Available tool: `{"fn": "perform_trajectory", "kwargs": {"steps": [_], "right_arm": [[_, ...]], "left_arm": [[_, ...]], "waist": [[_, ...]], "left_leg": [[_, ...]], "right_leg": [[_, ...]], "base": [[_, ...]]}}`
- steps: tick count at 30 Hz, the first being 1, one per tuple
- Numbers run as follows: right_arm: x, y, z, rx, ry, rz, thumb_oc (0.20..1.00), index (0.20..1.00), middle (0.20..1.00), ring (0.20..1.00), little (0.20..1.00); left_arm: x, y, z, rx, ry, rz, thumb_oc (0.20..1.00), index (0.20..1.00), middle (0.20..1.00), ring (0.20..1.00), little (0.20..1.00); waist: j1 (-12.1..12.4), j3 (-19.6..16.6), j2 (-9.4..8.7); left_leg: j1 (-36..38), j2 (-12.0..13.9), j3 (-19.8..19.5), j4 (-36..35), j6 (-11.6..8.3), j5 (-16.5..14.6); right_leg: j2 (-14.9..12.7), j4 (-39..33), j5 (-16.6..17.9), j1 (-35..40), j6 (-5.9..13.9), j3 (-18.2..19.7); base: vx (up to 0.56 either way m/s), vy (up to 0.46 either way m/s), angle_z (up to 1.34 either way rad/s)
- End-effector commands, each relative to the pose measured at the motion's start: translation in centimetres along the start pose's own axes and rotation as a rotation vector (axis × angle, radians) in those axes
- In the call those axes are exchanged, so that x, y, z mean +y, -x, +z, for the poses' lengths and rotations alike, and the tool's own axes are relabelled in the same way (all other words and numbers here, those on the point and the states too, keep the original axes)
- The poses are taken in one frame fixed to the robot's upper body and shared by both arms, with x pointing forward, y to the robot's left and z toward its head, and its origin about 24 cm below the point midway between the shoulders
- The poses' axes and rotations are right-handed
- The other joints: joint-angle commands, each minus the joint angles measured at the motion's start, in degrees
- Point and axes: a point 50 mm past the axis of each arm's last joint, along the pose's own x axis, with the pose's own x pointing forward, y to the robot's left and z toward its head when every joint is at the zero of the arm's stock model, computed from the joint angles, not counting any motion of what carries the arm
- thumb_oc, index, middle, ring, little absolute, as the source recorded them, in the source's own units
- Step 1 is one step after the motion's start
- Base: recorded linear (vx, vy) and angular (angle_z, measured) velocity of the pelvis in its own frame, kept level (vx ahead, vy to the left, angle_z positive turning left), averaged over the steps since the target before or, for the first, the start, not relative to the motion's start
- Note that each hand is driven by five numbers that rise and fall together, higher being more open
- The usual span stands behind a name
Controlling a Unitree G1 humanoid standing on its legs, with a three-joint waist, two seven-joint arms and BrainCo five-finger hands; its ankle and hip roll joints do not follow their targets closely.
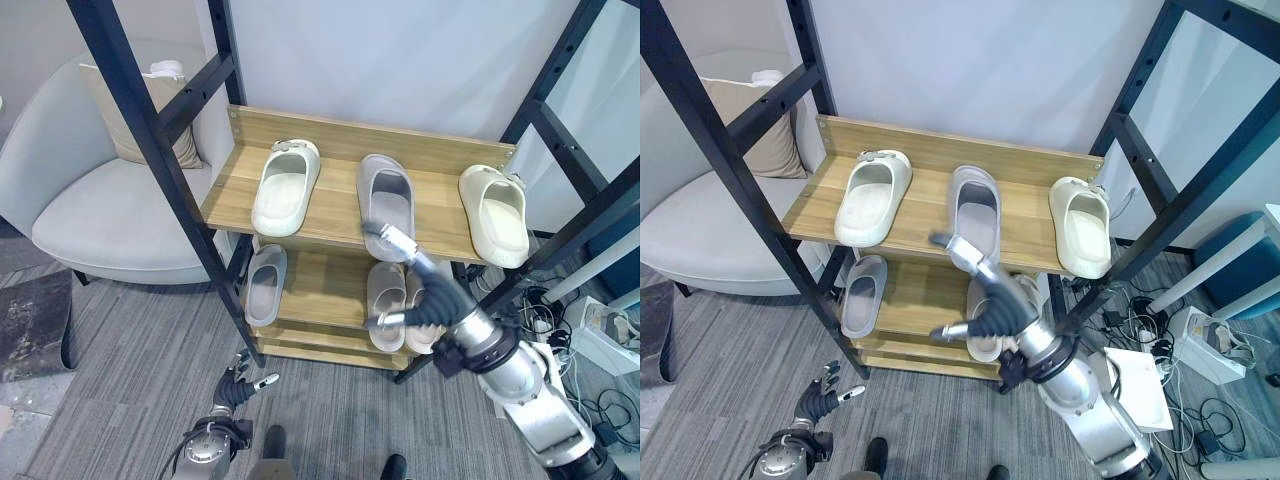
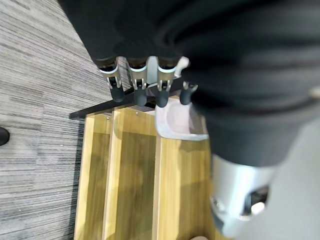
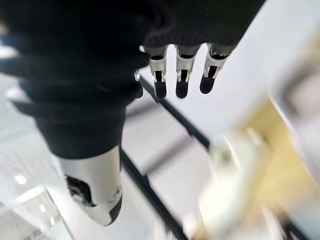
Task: Arrange the slippers neatly on the shoe rack.
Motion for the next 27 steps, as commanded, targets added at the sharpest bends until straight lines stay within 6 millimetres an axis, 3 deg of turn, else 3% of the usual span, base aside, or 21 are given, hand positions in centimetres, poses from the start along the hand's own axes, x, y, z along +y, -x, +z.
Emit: {"fn": "perform_trajectory", "kwargs": {"steps": [1, 5, 8, 10, 11, 13, 16, 22, 27], "right_arm": [[-1.9, -2.0, 2.2, -0.196, 0.167, -0.177, 1.000, 1.000, 1.000, 1.000, 1.000], [-2.9, -3.6, -0.2, -0.157, 0.463, -0.243, 1.000, 1.000, 1.000, 1.000, 1.000], [-3.5, -4.2, -3.2, -0.068, 0.670, -0.234, 1.000, 1.000, 1.000, 1.000, 1.000], [-3.6, -4.4, -4.1, -0.040, 0.719, -0.223, 1.000, 1.000, 1.000, 1.000, 1.000], [-4.4, -4.2, -6.0, 0.029, 0.849, -0.213, 1.000, 1.000, 1.000, 1.000, 1.000], [-4.6, -4.3, -6.5, 0.047, 0.887, -0.213, 1.000, 1.000, 1.000, 1.000, 1.000], [-5.9, -3.8, -9.5, 0.176, 1.048, -0.174, 1.000, 1.000, 1.000, 1.000, 1.000], [-6.9, -3.5, -12.4, 0.319, 1.130, -0.144, 1.000, 1.000, 1.000, 1.000, 1.000], [-6.5, -4.0, -13.4, 0.358, 1.132, -0.116, 1.000, 1.000, 1.000, 1.000, 1.000]], "left_arm": [[-0.5, -1.1, 2.6, -0.127, -0.004, -0.011, 1.000, 1.000, 1.000, 1.000, 1.000], [-1.0, -1.1, 2.7, -0.135, -0.025, -0.036, 1.000, 1.000, 1.000, 1.000, 1.000], [-1.1, -1.2, 2.7, -0.138, -0.052, -0.055, 1.000, 1.000, 1.000, 1.000, 1.000], [-1.1, -1.3, 2.9, -0.144, -0.054, -0.059, 1.000, 1.000, 1.000, 1.000, 1.000], [-1.1, -1.3, 2.9, -0.144, -0.064, -0.066, 1.000, 1.000, 1.000, 1.000, 1.000], [-1.0, -1.3, 2.8, -0.139, -0.068, -0.067, 1.000, 1.000, 1.000, 1.000, 1.000], [-0.9, -1.4, 2.6, -0.128, -0.079, -0.078, 1.000, 1.000, 1.000, 1.000, 1.000], [-1.0, -1.3, 1.8, -0.096, -0.099, -0.100, 1.000, 1.000, 1.000, 1.000, 1.000], [-1.4, -1.4, 1.8, -0.092, -0.103, -0.116, 1.000, 1.000, 1.000, 1.000, 1.000]], "waist": [[0.92, 0.36, -0.02], [2.29, 0.18, 0.13], [3.48, 0.29, 0.09], [3.86, 0.43, 0.10], [4.64, 0.51, 0.00], [4.92, 0.59, -0.01], [6.17, 1.08, -0.35], [7.92, 1.76, -0.86], [8.78, 2.26, -1.08]], "left_leg": [[2.46, -0.49, -1.58, 2.37, 1.59, -7.45], [2.68, -0.57, -2.03, 2.17, 1.57, -7.32], [2.62, -0.62, -2.48, 2.09, 1.52, -7.24], [2.60, -0.64, -2.66, 2.07, 1.52, -7.19], [2.54, -0.78, -3.07, 1.98, 1.51, -7.15], [2.48, -0.82, -3.29, 1.95, 1.53, -7.12], [2.19, -1.11, -4.08, 1.91, 1.62, -7.06], [1.31, -1.53, -5.08, 1.79, 1.68, -6.75], [0.55, -1.79, -5.70, 1.62, 1.67, -6.39]], "right_leg": [[1.59, 0.26, -3.59, 0.63, 1.10, -2.72], [1.61, 0.12, -3.56, 1.08, 1.18, -3.47], [1.60, 0.07, -3.60, 1.41, 1.22, -4.12], [1.60, 0.08, -3.57, 1.50, 1.22, -4.31], [1.59, 0.08, -3.52, 1.57, 1.24, -4.86], [1.55, 0.10, -3.48, 1.62, 1.26, -5.07], [1.36, 0.08, -3.22, 1.86, 1.44, -6.01], [1.13, 0.04, -2.97, 1.68, 1.60, -7.06], [0.99, 0.04, -2.80, 1.23, 1.73, -7.74]], "base": [[0.00, 0.000, 0.00], [0.00, -0.001, 0.01], [0.01, 0.000, 0.06], [0.01, 0.005, 0.15], [0.01, 0.006, 0.13], [0.02, 0.011, 0.07], [0.03, 0.011, 0.15], [0.03, 0.019, 0.10], [0.02, 0.019, 0.09]]}}
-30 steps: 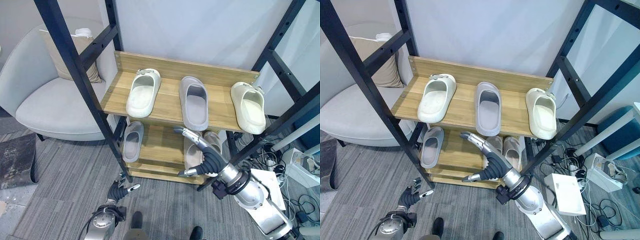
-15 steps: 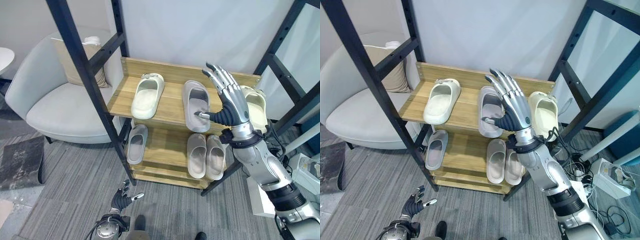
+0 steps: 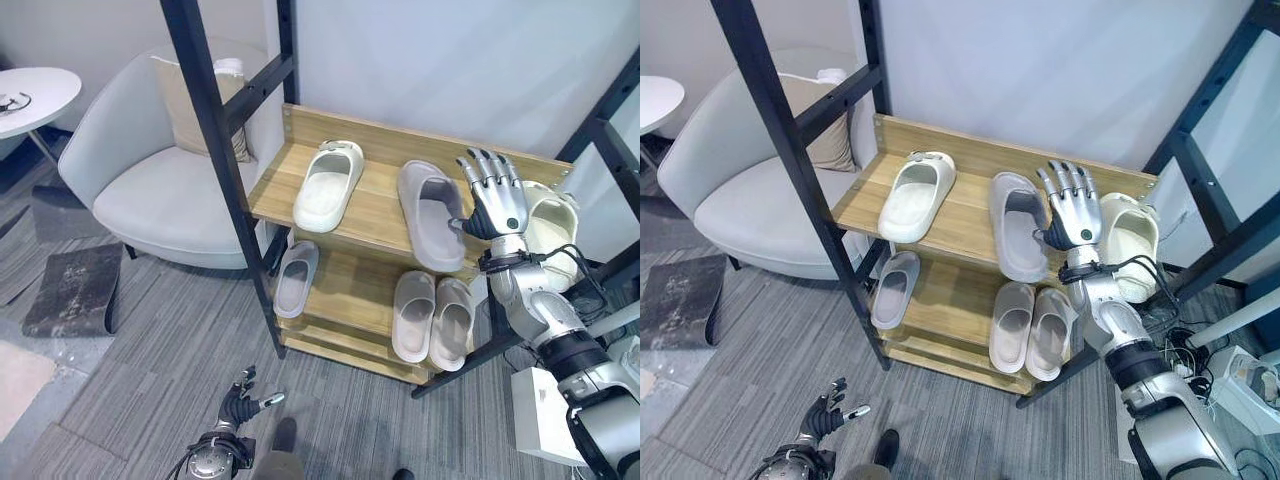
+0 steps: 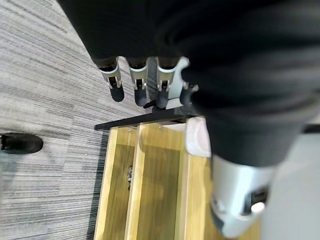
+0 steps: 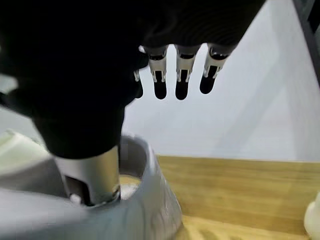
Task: Arrange the slippers neatly on the shoe rack.
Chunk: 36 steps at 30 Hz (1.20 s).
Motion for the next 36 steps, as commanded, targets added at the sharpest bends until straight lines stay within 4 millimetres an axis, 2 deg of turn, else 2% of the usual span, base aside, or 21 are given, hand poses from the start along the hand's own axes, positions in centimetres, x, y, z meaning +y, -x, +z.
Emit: {"fn": "perform_trajectory", "kwargs": {"steps": [1, 9, 10, 11, 12, 13, 19, 25, 28, 30, 31, 32, 33, 35, 36], "right_arm": [[-1.8, -3.3, 0.4, -0.047, 0.061, -0.070, 1.000, 1.000, 1.000, 1.000, 1.000], [-0.3, -5.0, 1.5, -0.047, 0.081, 0.012, 1.000, 1.000, 1.000, 1.000, 1.000], [0.2, -5.1, 1.6, -0.035, 0.067, 0.039, 0.762, 0.762, 0.762, 0.762, 0.762], [0.0, -5.5, 1.5, -0.027, 0.066, 0.034, 0.576, 0.576, 0.576, 0.576, 0.576], [0.0, -5.5, 1.5, -0.027, 0.066, 0.033, 0.533, 0.533, 0.533, 0.533, 0.533], [0.4, -5.6, 1.5, -0.007, 0.045, 0.054, 0.200, 0.200, 0.200, 0.200, 0.200], [0.9, -5.6, 1.4, 0.029, -0.012, 0.083, 0.200, 0.200, 0.200, 0.200, 0.200], [-0.2, -6.2, 2.0, 0.020, -0.104, 0.029, 0.200, 0.200, 0.200, 0.200, 0.200], [-3.5, -7.0, 3.1, -0.040, -0.187, -0.127, 0.200, 0.200, 0.200, 0.200, 0.200], [-6.6, -7.2, 3.7, -0.086, -0.244, -0.269, 0.200, 0.200, 0.200, 0.200, 0.200], [-10.2, -7.0, 4.7, -0.143, -0.342, -0.453, 0.200, 0.200, 0.200, 0.200, 0.200], [-12.0, -6.6, 5.2, -0.176, -0.388, -0.541, 0.200, 0.200, 0.200, 0.200, 0.200], [-12.0, -6.4, 5.1, -0.174, -0.388, -0.540, 0.200, 0.200, 0.200, 0.200, 0.200], [-15.3, -5.5, 6.3, -0.266, -0.442, -0.688, 0.200, 0.200, 0.200, 0.200, 0.200], [-16.3, -4.8, 6.8, -0.303, -0.477, -0.741, 0.200, 0.200, 0.200, 0.200, 0.200]], "left_arm": [[-0.4, -1.5, 3.3, -0.135, -0.039, -0.043, 1.000, 1.000, 1.000, 1.000, 1.000], [-0.8, -1.9, 4.0, -0.156, -0.049, -0.063, 1.000, 1.000, 1.000, 1.000, 1.000], [-0.9, -2.1, 4.1, -0.158, -0.050, -0.067, 1.000, 1.000, 1.000, 1.000, 1.000], [-0.9, -2.1, 4.3, -0.164, -0.049, -0.066, 1.000, 1.000, 1.000, 1.000, 1.000], [-0.9, -2.1, 4.3, -0.165, -0.048, -0.065, 1.000, 1.000, 1.000, 1.000, 1.000], [-1.0, -2.2, 4.3, -0.164, -0.049, -0.063, 1.000, 1.000, 1.000, 1.000, 1.000], [-1.2, -2.4, 4.6, -0.173, -0.045, -0.062, 1.000, 1.000, 1.000, 1.000, 1.000], [-0.8, -2.4, 4.1, -0.148, -0.031, -0.028, 1.000, 1.000, 1.000, 1.000, 1.000], [-0.5, -2.4, 4.0, -0.140, -0.019, -0.005, 1.000, 1.000, 1.000, 1.000, 1.000], [-0.4, -2.4, 4.0, -0.135, -0.008, 0.006, 1.000, 1.000, 1.000, 1.000, 1.000], [-0.4, -2.3, 3.8, -0.126, 0.004, 0.019, 1.000, 1.000, 1.000, 1.000, 1.000], [-0.5, -2.3, 3.6, -0.120, 0.006, 0.021, 1.000, 1.000, 1.000, 1.000, 1.000], [-0.4, -2.3, 3.6, -0.119, 0.004, 0.021, 1.000, 1.000, 1.000, 1.000, 1.000], [-0.5, -2.2, 3.4, -0.114, 0.007, 0.028, 1.000, 1.000, 1.000, 1.000, 1.000], [-0.7, -2.1, 3.2, -0.103, 0.005, 0.029, 1.000, 1.000, 1.000, 1.000, 1.000]], "waist": [[3.20, 1.83, -1.39], [5.39, 3.87, -1.45], [5.79, 4.56, -1.22], [5.96, 4.78, -1.19], [5.90, 4.78, -1.18], [6.18, 5.32, -0.95], [6.31, 5.70, -0.45], [5.33, 4.88, -0.15], [4.55, 4.09, 0.00], [3.91, 3.42, 0.14], [3.15, 2.94, 0.43], [2.91, 2.63, 0.54], [3.01, 2.60, 0.48], [2.37, 2.08, 0.47], [2.11, 1.91, 0.58]], "left_leg": [[2.51, -1.73, -1.27, 1.57, 1.48, -7.23], [0.01, -1.96, -3.19, 1.39, 1.20, -6.50], [-0.84, -2.17, -3.90, 1.37, 1.18, -6.12], [-1.25, -2.29, -4.27, 1.35, 1.17, -5.95], [-1.30, -2.30, -4.31, 1.37, 1.17, -5.94], [-2.07, -2.47, -4.96, 1.37, 1.11, -5.63], [-2.81, -2.83, -6.05, 1.41, 0.93, -5.24], [-2.27, -2.79, -5.92, 1.55, 0.94, -5.45], [-1.51, -2.44, -5.49, 1.55, 0.85, -5.70], [-0.96, -2.19, -5.14, 1.59, 0.81, -5.91], [-0.52, -2.07, -4.71, 1.64, 0.75, -5.99], [-0.26, -1.95, -4.47, 1.71, 0.69, -6.06], [-0.23, -1.94, -4.47, 1.71, 0.67, -6.08], [-0.02, -1.95, -4.03, 1.75, 0.73, -5.83], [0.44, -1.74, -3.73, 1.65, 0.59, -6.18]], "right_leg": [[0.63, 0.07, -2.00, 0.11, 1.40, -3.06], [0.73, 0.07, -1.80, -1.38, 1.50, -4.41], [0.69, 0.07, -1.72, -1.90, 1.48, -4.93], [0.69, 0.07, -1.73, -2.05, 1.45, -5.15], [0.68, 0.07, -1.73, -2.07, 1.45, -5.19], [0.59, 0.07, -1.62, -2.38, 1.41, -5.76], [0.39, 0.07, -1.52, -2.58, 1.38, -6.56], [0.23, 0.07, -1.49, -1.86, 1.27, -6.61], [0.27, 0.07, -1.69, -1.40, 1.23, -6.30], [0.25, 0.07, -1.84, -1.05, 1.20, -6.02], [0.29, 0.07, -2.05, -0.77, 1.13, -5.67], [0.32, 0.07, -2.20, -0.64, 1.07, -5.47], [0.34, 0.07, -2.21, -0.61, 1.06, -5.46], [0.23, 0.07, -2.15, -0.62, 0.94, -5.17], [0.51, 0.08, -2.50, -0.42, 0.90, -4.84]], "base": [[0.00, 0.000, 0.00], [0.00, 0.013, 0.07], [-0.04, 0.028, 0.06], [-0.04, 0.019, 0.11], [-0.04, 0.015, 0.16], [-0.03, 0.024, 0.24], [-0.01, 0.020, 0.12], [0.00, 0.000, 0.00], [0.00, 0.000, 0.00], [0.00, 0.000, 0.00], [0.00, -0.011, 0.09], [-0.01, -0.010, 0.10], [-0.02, -0.002, -0.06], [-0.02, -0.016, -0.11], [0.00, -0.039, 0.03]]}}
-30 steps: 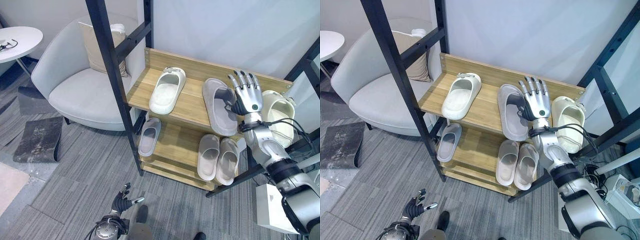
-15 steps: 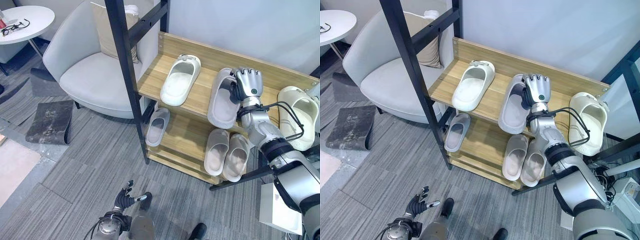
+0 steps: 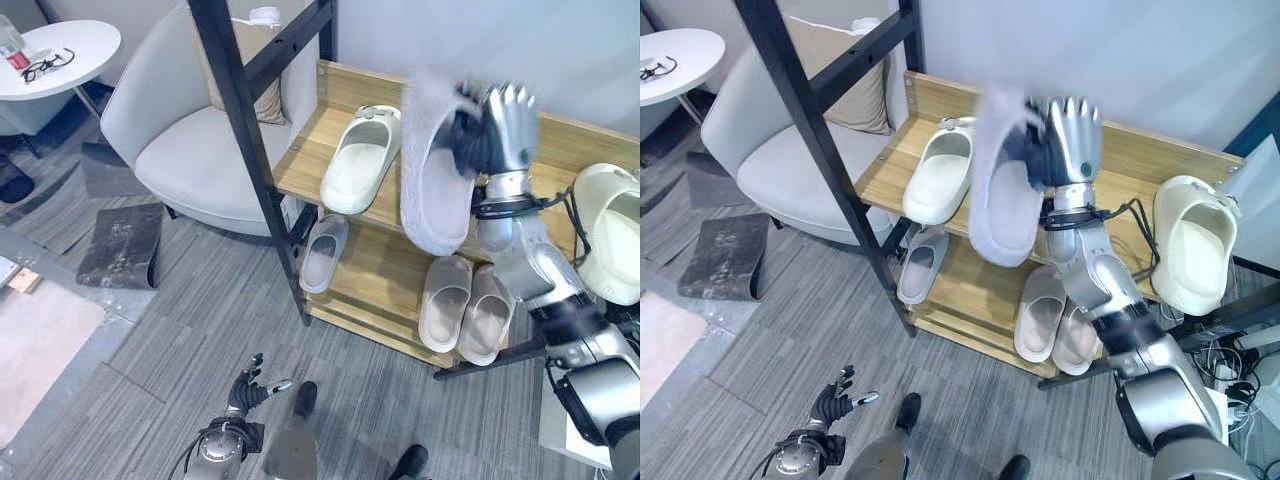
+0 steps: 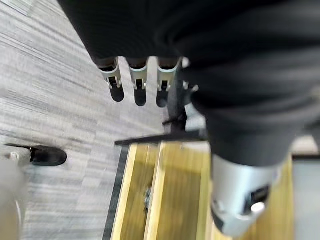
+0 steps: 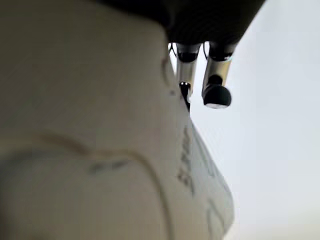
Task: Arrange the slippers neatly on the shoe rack.
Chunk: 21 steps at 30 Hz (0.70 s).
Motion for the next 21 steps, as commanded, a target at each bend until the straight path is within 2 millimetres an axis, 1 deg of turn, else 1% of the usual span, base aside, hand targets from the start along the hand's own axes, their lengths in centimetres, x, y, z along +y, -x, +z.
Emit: {"fn": "perform_trajectory", "kwargs": {"steps": [1, 2, 3, 5, 6, 7, 8, 9, 10, 11, 12, 13, 14, 15, 16, 17, 18, 20, 21], "right_arm": [[-3.5, -2.2, 2.8, -0.162, -0.067, -0.231, 0.200, 0.200, 0.200, 0.200, 0.200], [-4.4, -1.6, 4.7, -0.217, -0.159, -0.279, 0.200, 0.200, 0.200, 0.200, 0.200], [-4.5, -1.5, 4.7, -0.216, -0.158, -0.279, 0.200, 0.200, 0.200, 0.200, 0.200], [-5.0, -0.7, 7.0, -0.258, -0.332, -0.301, 0.200, 0.200, 0.200, 0.200, 0.200], [-4.7, -0.2, 7.8, -0.271, -0.407, -0.274, 0.200, 0.200, 0.200, 0.200, 0.200], [-4.4, 0.7, 9.0, -0.251, -0.603, -0.214, 0.200, 0.200, 0.200, 0.200, 0.200], [-4.4, 0.7, 9.0, -0.251, -0.603, -0.213, 0.200, 0.200, 0.200, 0.200, 0.200], [-4.1, 1.4, 9.8, -0.216, -0.776, -0.184, 0.200, 0.200, 0.200, 0.200, 0.200], [-3.4, 2.4, 10.6, -0.143, -1.017, -0.137, 0.200, 0.200, 0.200, 0.200, 0.200], [-3.4, 2.4, 10.6, -0.143, -1.018, -0.136, 0.200, 0.200, 0.200, 0.200, 0.200], [-2.7, 3.0, 11.2, -0.098, -1.158, -0.079, 0.200, 0.200, 0.200, 0.200, 0.200], [-1.5, 3.8, 12.0, -0.033, -1.312, 0.014, 0.200, 0.200, 0.200, 0.200, 0.200], [-0.7, 4.4, 12.7, -0.001, -1.405, 0.085, 0.200, 0.200, 0.200, 0.200, 0.200], [-0.7, 4.4, 12.7, -0.002, -1.406, 0.085, 0.200, 0.200, 0.200, 0.200, 0.200], [0.3, 5.1, 13.8, 0.042, -1.537, 0.170, 0.200, 0.200, 0.200, 0.200, 0.200], [0.6, 5.4, 14.3, 0.036, -1.559, 0.214, 0.200, 0.200, 0.200, 0.200, 0.200], [0.6, 5.4, 14.3, 0.035, -1.560, 0.215, 0.200, 0.200, 0.200, 0.200, 0.200], [1.8, 6.4, 15.3, 0.067, -1.615, 0.317, 0.200, 0.200, 0.200, 0.200, 0.200], [2.5, 6.9, 15.7, 0.069, -1.598, 0.379, 0.200, 0.200, 0.200, 0.200, 0.200]], "left_arm": [[-0.4, -1.1, 2.1, -0.080, -0.006, -0.004, 1.000, 1.000, 1.000, 1.000, 1.000], [-0.6, -1.0, 1.9, -0.075, -0.002, 0.001, 1.000, 1.000, 1.000, 1.000, 1.000], [-0.5, -1.0, 1.9, -0.075, -0.003, 0.001, 1.000, 1.000, 1.000, 1.000, 1.000], [-0.9, -0.7, 1.5, -0.066, 0.005, 0.001, 1.000, 1.000, 1.000, 1.000, 1.000], [-1.0, -0.6, 1.3, -0.061, 0.006, 0.000, 1.000, 1.000, 1.000, 1.000, 1.000], [-1.2, -0.3, 1.0, -0.050, 0.017, 0.001, 1.000, 1.000, 1.000, 1.000, 1.000], [-1.2, -0.3, 1.0, -0.050, 0.017, 0.001, 1.000, 1.000, 1.000, 1.000, 1.000], [-1.5, -0.1, 0.6, -0.035, 0.018, 0.000, 1.000, 1.000, 1.000, 1.000, 1.000], [-1.7, 0.0, 0.2, -0.012, 0.022, 0.009, 1.000, 1.000, 1.000, 1.000, 1.000], [-1.7, 0.0, 0.1, -0.012, 0.022, 0.009, 1.000, 1.000, 1.000, 1.000, 1.000], [-1.7, 0.0, 0.1, -0.008, 0.022, 0.015, 1.000, 1.000, 1.000, 1.000, 1.000], [-1.5, 0.0, 0.2, -0.010, 0.029, 0.028, 1.000, 1.000, 1.000, 1.000, 1.000], [-1.4, 0.0, 0.2, -0.011, 0.035, 0.038, 1.000, 1.000, 1.000, 1.000, 1.000], [-1.4, 0.0, 0.2, -0.011, 0.035, 0.038, 1.000, 1.000, 1.000, 1.000, 1.000], [-1.1, -0.1, 0.0, -0.001, 0.042, 0.064, 1.000, 1.000, 1.000, 1.000, 1.000], [-0.9, -0.1, 0.1, -0.001, 0.045, 0.074, 1.000, 1.000, 1.000, 1.000, 1.000], [-0.9, -0.1, 0.0, -0.001, 0.046, 0.075, 1.000, 1.000, 1.000, 1.000, 1.000], [-0.6, -0.4, 0.5, -0.017, 0.058, 0.092, 1.000, 1.000, 1.000, 1.000, 1.000], [-0.6, -0.4, 0.6, -0.024, 0.059, 0.092, 1.000, 1.000, 1.000, 1.000, 1.000]], "waist": [[0.81, -1.66, -2.64], [0.44, -1.90, -2.49], [0.42, -1.90, -2.59], [0.18, -2.09, -2.34], [0.10, -2.14, -2.18], [-0.19, -2.28, -2.11], [-0.24, -2.36, -2.15], [-0.31, -2.35, -1.95], [-0.54, -2.26, -1.60], [-0.71, -2.44, -1.74], [-0.72, -2.36, -1.61], [-0.75, -2.27, -1.38], [-0.59, -2.12, -1.21], [-0.71, -2.20, -1.29], [-0.64, -2.05, -1.11], [-0.58, -2.06, -1.15], [-0.66, -2.09, -1.14], [-0.35, -1.75, -1.05], [-0.18, -1.59, -1.03]], "left_leg": [[3.19, -1.44, 0.69, 1.59, 1.05, -8.11], [3.60, -1.40, 1.07, 1.60, 1.09, -8.20], [3.44, -1.57, 1.04, 1.63, 1.19, -7.92], [3.89, -1.43, 1.39, 1.62, 1.26, -7.96], [4.25, -1.21, 1.52, 1.64, 1.19, -8.25], [4.36, -1.26, 1.83, 1.66, 1.35, -7.96], [4.26, -1.31, 1.79, 1.66, 1.37, -7.91], [4.44, -1.24, 2.01, 1.64, 1.37, -7.91], [4.92, -0.99, 2.36, 1.53, 1.31, -8.07], [4.55, -1.22, 2.23, 1.55, 1.43, -7.79], [4.68, -1.14, 2.42, 1.54, 1.39, -7.77], [4.81, -1.07, 2.58, 1.42, 1.39, -7.66], [5.11, -0.94, 2.69, 1.33, 1.25, -7.77], [4.88, -1.11, 2.60, 1.34, 1.34, -7.57], [4.86, -1.13, 2.46, 1.24, 1.22, -7.41], [4.74, -1.17, 2.33, 1.26, 1.19, -7.36], [4.70, -1.17, 2.29, 1.27, 1.18, -7.36], [4.69, -1.13, 1.85, 1.23, 1.08, -7.29], [4.60, -1.19, 1.55, 1.20, 1.03, -7.25]], "right_leg": [[0.13, 0.05, -3.06, -0.06, 1.69, -0.35], [0.31, 0.05, -3.27, 0.13, 1.52, 0.22], [0.16, 0.05, -3.03, 0.02, 1.50, 0.17], [0.22, 0.05, -3.20, 0.20, 1.35, 0.57], [0.48, 0.05, -3.50, 0.38, 1.29, 0.87], [0.39, 0.05, -3.33, 0.31, 1.14, 1.12], [0.35, 0.05, -3.31, 0.24, 1.16, 1.07], [0.42, 0.05, -3.37, 0.30, 1.08, 1.19], [0.65, 0.05, -3.53, 0.44, 0.95, 1.60], [0.44, 0.05, -3.34, 0.18, 0.99, 1.46], [0.47, 0.05, -3.30, 0.17, 0.93, 1.53], [0.43, 0.05, -3.22, 0.21, 0.88, 1.56], [0.59, 0.05, -3.34, 0.41, 0.79, 1.61], [0.43, 0.05, -3.21, 0.26, 0.81, 1.52], [0.47, 0.05, -3.20, 0.38, 0.71, 1.32], [0.45, 0.05, -3.21, 0.33, 0.70, 1.21], [0.45, 0.05, -3.21, 0.32, 0.70, 1.16], [0.48, 0.05, -3.20, 0.57, 0.60, 0.72], [0.52, 0.05, -3.23, 0.63, 0.60, 0.42]], "base": [[-0.01, -0.049, -0.04], [-0.03, -0.023, -0.11], [-0.02, -0.028, -0.23], [-0.02, -0.017, -0.27], [-0.05, -0.016, -0.17], [-0.02, -0.016, -0.11], [-0.04, -0.011, -0.15], [-0.02, -0.012, -0.11], [-0.03, -0.006, -0.08], [-0.03, -0.003, -0.03], [-0.04, 0.002, -0.03], [-0.03, -0.013, -0.02], [0.00, 0.000, 0.00], [0.00, 0.000, 0.00], [0.00, 0.000, 0.00], [-0.02, 0.003, 0.03], [-0.01, -0.001, 0.04], [-0.01, -0.003, 0.04], [-0.02, -0.005, 0.05]]}}
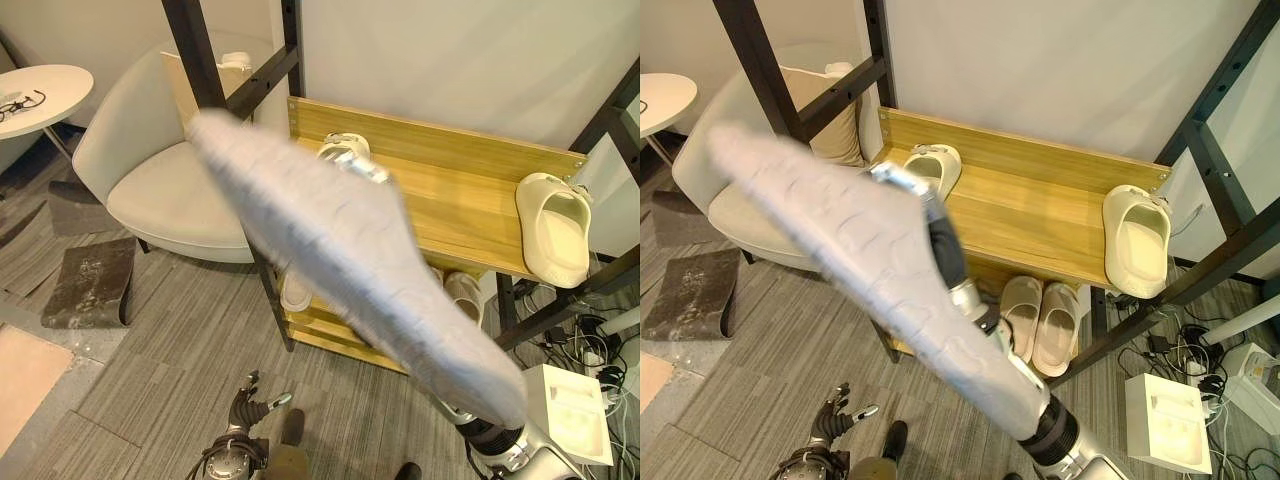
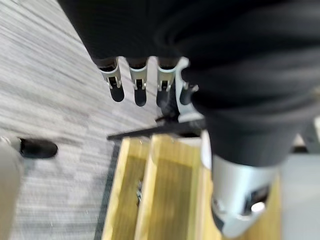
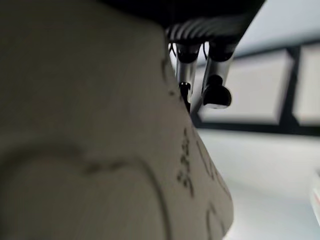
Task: Arrange the slippers neatly on the shoe rack.
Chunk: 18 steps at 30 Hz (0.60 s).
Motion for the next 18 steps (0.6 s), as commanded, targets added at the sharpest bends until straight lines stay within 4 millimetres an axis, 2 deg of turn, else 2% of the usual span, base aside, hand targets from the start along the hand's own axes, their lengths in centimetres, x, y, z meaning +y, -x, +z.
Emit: {"fn": "perform_trajectory", "kwargs": {"steps": [1, 2, 3, 5, 6, 7, 8, 12, 13, 14, 15, 16, 17, 18], "right_arm": [[1.1, -0.4, -0.3, 0.007, -0.046, 0.104, 0.200, 0.200, 0.200, 0.200, 0.200], [1.5, 0.1, -1.3, 0.059, -0.011, 0.137, 0.200, 0.200, 0.200, 0.200, 0.200], [2.1, 1.5, -3.7, 0.180, 0.036, 0.195, 0.200, 0.200, 0.200, 0.200, 0.200], [2.1, 1.5, -3.7, 0.179, 0.037, 0.195, 0.200, 0.200, 0.200, 0.200, 0.200], [1.7, 3.9, -7.4, 0.355, 0.224, 0.263, 0.200, 0.200, 0.200, 0.200, 0.200], [1.8, 3.9, -7.4, 0.354, 0.225, 0.263, 0.200, 0.200, 0.200, 0.200, 0.200], [1.6, 5.2, -8.8, 0.430, 0.264, 0.266, 0.200, 0.200, 0.200, 0.200, 0.200], [-1.5, 8.6, -11.6, 0.563, 0.632, 0.275, 0.200, 0.200, 0.200, 0.200, 0.200], [-3.8, 10.6, -12.9, 0.651, 0.805, 0.265, 0.200, 0.200, 0.200, 0.200, 0.200], [-5.1, 11.3, -13.2, 0.686, 0.882, 0.242, 0.200, 0.200, 0.200, 0.200, 0.200], [-5.1, 11.3, -13.3, 0.684, 0.883, 0.241, 0.200, 0.200, 0.200, 0.200, 0.200], [-7.2, 11.6, -13.3, 0.713, 1.001, 0.208, 0.200, 0.200, 0.200, 0.200, 0.200], [-9.4, 11.0, -12.8, 0.697, 1.099, 0.134, 0.200, 0.200, 0.200, 0.200, 0.200], [-9.5, 10.9, -12.8, 0.696, 1.100, 0.132, 0.200, 0.200, 0.200, 0.200, 0.200]], "left_arm": [[0.6, -1.5, 2.5, -0.095, 0.018, 0.034, 1.000, 1.000, 1.000, 1.000, 1.000], [0.6, -1.5, 2.5, -0.093, 0.017, 0.035, 1.000, 1.000, 1.000, 1.000, 1.000], [0.6, -1.7, 2.5, -0.090, 0.010, 0.036, 1.000, 1.000, 1.000, 1.000, 1.000], [0.6, -1.7, 2.5, -0.091, 0.010, 0.036, 1.000, 1.000, 1.000, 1.000, 1.000], [0.1, -1.8, 2.1, -0.075, -0.003, 0.016, 1.000, 1.000, 1.000, 1.000, 1.000], [0.1, -1.8, 2.1, -0.076, -0.003, 0.016, 1.000, 1.000, 1.000, 1.000, 1.000], [0.1, -1.9, 1.8, -0.055, 0.001, 0.020, 1.000, 1.000, 1.000, 1.000, 1.000], [-0.4, -1.7, 0.3, 0.009, -0.008, 0.010, 1.000, 1.000, 1.000, 1.000, 1.000], [-0.6, -1.6, 0.2, 0.006, -0.004, -0.001, 1.000, 1.000, 1.000, 1.000, 1.000], [-0.7, -1.5, 0.1, 0.007, -0.007, -0.010, 1.000, 1.000, 1.000, 1.000, 1.000], [-0.7, -1.5, 0.1, 0.007, -0.008, -0.010, 1.000, 1.000, 1.000, 1.000, 1.000], [-0.6, -1.6, 0.3, -0.004, -0.001, -0.015, 1.000, 1.000, 1.000, 1.000, 1.000], [-0.7, -1.7, 0.9, -0.028, 0.006, -0.029, 1.000, 1.000, 1.000, 1.000, 1.000], [-0.7, -1.7, 0.9, -0.029, 0.005, -0.029, 1.000, 1.000, 1.000, 1.000, 1.000]], "waist": [[1.38, 1.86, -0.41], [1.75, 2.17, -0.29], [2.16, 2.65, -0.37], [1.95, 2.58, -0.46], [2.82, 3.22, -0.56], [2.75, 3.24, -0.55], [2.87, 3.41, -0.61], [3.25, 4.03, -0.93], [3.45, 4.65, -0.92], [3.68, 4.99, -0.83], [3.68, 4.99, -0.85], [3.93, 5.95, -0.67], [4.22, 7.86, -0.40], [4.25, 7.88, -0.43]], "left_leg": [[2.49, -1.74, -1.91, 1.20, 1.38, -5.43], [2.74, -1.55, -2.07, 1.14, 1.20, -5.61], [2.58, -1.60, -2.93, 1.09, 1.05, -5.51], [2.30, -1.81, -3.11, 1.14, 1.16, -5.29], [2.05, -1.72, -4.29, 1.10, 0.75, -5.34], [2.02, -1.72, -4.35, 1.12, 0.75, -5.35], [1.85, -1.77, -4.72, 1.19, 0.68, -5.30], [1.54, -1.95, -5.57, 1.35, 0.62, -5.38], [1.00, -2.19, -6.16, 1.51, 0.62, -5.28], [0.61, -2.35, -6.54, 1.73, 0.58, -5.25], [0.54, -2.36, -6.59, 1.80, 0.58, -5.27], [-0.34, -2.61, -7.02, 2.37, 0.57, -5.22], [-2.26, -3.02, -7.73, 4.08, 0.66, -5.22], [-2.43, -3.06, -7.74, 4.29, 0.67, -5.30]], "right_leg": [[0.59, -0.24, -2.37, 0.34, 0.92, -3.13], [0.76, -0.16, -2.58, 0.65, 0.89, -3.39], [0.79, 0.03, -2.72, 0.89, 0.87, -4.21], [0.62, -0.03, -2.55, 0.78, 0.91, -4.42], [0.86, 0.24, -2.94, 1.13, 0.92, -5.71], [0.87, 0.24, -2.95, 1.15, 0.91, -5.77], [0.87, 0.26, -3.00, 1.28, 0.98, -6.23], [1.02, 0.42, -3.36, 1.49, 1.20, -7.38], [0.86, 0.89, -3.45, 1.13, 1.31, -7.96], [0.81, 1.17, -3.66, 0.99, 1.32, -8.29], [0.79, 1.23, -3.70, 0.96, 1.32, -8.33], [0.58, 1.79, -3.80, 0.38, 1.34, -8.70], [0.20, 3.09, -4.05, -1.17, 1.29, -8.84], [0.14, 3.23, -4.11, -1.30, 1.28, -8.84]], "base": [[0.00, -0.012, 0.07], [0.00, -0.018, 0.09], [0.00, -0.015, 0.14], [0.00, -0.008, 0.27], [0.00, -0.017, 0.32], [0.02, -0.026, 0.35], [0.01, -0.005, 0.28], [0.02, 0.004, 0.23], [0.01, 0.003, 0.14], [0.00, 0.004, 0.20], [-0.04, 0.001, 0.14], [-0.12, -0.010, 0.09], [-0.12, -0.009, 0.05], [-0.17, -0.007, 0.09]]}}
